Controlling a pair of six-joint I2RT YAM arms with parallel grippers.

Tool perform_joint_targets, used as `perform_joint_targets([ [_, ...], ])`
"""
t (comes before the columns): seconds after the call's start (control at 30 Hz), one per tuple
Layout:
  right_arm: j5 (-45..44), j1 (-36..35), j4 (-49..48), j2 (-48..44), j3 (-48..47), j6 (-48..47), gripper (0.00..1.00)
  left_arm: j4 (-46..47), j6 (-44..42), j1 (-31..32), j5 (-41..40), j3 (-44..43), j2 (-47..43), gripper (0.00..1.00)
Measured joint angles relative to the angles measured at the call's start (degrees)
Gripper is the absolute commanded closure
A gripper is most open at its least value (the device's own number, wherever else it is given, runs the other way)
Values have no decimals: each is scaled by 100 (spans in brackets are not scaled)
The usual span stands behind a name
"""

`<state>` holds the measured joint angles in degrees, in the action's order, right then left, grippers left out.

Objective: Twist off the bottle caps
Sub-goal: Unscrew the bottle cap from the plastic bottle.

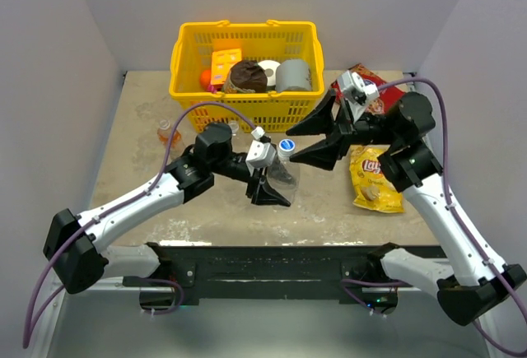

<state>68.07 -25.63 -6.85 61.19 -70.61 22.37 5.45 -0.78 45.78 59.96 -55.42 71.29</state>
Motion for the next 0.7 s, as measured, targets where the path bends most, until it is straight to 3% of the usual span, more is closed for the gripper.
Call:
perform_joint_targets([
  [0.2, -1646, 9, 503, -433, -4, -197, 31, 9, 9, 0, -1344, 0, -9, 76],
  [0.37, -2955, -111, 717, -699, -4, -214, 38, -2, 144, -2, -2341, 0, -2, 77],
  [0.7, -4028, -699, 1086, -304, -4, -306, 37, -63, 293, -2, -3008, 0, 129, 77],
])
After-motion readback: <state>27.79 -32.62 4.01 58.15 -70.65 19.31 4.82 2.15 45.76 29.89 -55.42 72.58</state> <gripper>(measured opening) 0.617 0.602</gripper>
